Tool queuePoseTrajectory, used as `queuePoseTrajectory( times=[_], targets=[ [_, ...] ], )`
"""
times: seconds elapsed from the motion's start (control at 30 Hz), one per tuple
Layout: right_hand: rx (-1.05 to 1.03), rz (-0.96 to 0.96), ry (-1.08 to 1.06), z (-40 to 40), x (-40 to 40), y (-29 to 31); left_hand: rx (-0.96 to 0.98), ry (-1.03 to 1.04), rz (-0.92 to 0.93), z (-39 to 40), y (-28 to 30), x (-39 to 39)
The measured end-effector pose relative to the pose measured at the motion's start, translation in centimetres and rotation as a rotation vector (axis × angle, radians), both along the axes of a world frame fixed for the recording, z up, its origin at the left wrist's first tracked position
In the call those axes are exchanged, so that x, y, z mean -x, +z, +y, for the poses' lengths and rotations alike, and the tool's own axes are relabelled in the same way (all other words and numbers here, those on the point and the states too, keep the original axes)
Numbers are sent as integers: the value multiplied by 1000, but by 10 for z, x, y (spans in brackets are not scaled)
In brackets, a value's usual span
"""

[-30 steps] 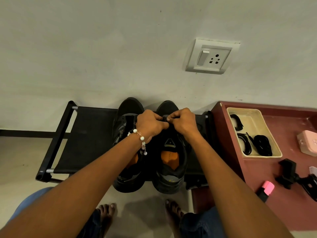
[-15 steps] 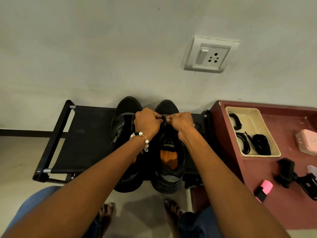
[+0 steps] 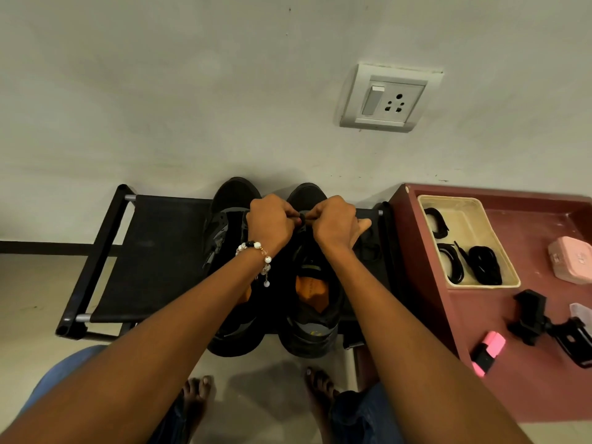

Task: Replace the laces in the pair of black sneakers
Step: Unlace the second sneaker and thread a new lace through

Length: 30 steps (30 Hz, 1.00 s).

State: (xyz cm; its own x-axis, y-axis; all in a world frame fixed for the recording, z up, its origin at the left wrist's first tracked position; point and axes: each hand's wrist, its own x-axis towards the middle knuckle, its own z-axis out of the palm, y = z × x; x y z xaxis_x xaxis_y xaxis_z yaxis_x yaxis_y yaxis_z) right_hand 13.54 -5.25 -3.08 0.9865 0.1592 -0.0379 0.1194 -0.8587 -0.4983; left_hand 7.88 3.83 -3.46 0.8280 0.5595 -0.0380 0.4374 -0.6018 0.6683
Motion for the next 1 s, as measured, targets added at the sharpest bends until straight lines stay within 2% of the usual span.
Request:
queuePoseTrajectory(
  times=[0.3,0.6,0.7,0.83,1.0],
  targets=[
    [199,-123,219,-3,-3,-2,-19,-33,13,3,7,-3],
    [-96,186,183,-7,-3,-7,-56,22,-3,0,6,-3],
    [-90,164,172,-6,-2,-6,-63,49,-15,-2,5,-3],
    [-70,45,130,-6,1,-6,-118,61,-30,-8,7,-5],
    [-116,20,102,-10,1,-6,-238,33,56,-15,-3,-13]
  ],
)
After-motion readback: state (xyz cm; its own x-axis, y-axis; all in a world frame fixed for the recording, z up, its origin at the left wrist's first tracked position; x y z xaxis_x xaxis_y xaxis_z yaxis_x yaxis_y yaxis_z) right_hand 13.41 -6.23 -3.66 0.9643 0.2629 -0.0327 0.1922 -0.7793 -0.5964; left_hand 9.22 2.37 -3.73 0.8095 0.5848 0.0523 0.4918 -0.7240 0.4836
